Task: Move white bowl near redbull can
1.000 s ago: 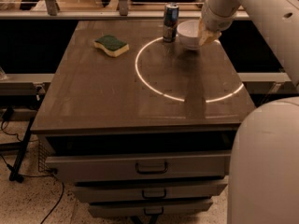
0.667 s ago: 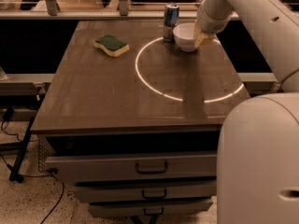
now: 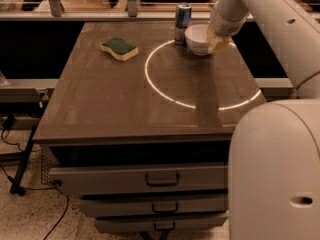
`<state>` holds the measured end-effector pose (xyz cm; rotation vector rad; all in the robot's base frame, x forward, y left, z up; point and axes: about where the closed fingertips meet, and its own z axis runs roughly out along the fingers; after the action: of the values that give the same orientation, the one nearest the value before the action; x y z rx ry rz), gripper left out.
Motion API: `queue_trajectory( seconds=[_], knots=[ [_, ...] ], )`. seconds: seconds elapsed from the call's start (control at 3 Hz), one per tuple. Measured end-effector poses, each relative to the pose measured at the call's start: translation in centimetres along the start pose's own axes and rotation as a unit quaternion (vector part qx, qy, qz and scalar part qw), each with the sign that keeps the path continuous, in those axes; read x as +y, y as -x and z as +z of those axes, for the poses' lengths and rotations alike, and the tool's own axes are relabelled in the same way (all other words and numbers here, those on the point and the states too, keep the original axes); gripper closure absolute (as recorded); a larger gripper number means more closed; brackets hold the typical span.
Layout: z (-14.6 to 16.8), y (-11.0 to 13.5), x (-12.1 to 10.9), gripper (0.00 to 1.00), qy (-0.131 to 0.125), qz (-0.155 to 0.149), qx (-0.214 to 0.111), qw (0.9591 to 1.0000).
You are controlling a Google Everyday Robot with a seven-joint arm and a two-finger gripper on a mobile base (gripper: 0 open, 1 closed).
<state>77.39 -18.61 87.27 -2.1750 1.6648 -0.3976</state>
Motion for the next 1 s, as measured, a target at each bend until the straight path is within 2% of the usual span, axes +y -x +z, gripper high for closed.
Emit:
queue_trajectory(
  seconds=[0.33,0.67,1.0],
  knots=[
    [-2.2,0.1,-0.4,0.01,-0.016,0.0,0.001,0.9999],
    [-7.8,0.8,-1.1,0.0,-0.06,0.0,-0.005,0.9982],
    [-17.0,0.1,-1.3,0.0,-0.157,0.041,-0.037,0.9861]
  ],
)
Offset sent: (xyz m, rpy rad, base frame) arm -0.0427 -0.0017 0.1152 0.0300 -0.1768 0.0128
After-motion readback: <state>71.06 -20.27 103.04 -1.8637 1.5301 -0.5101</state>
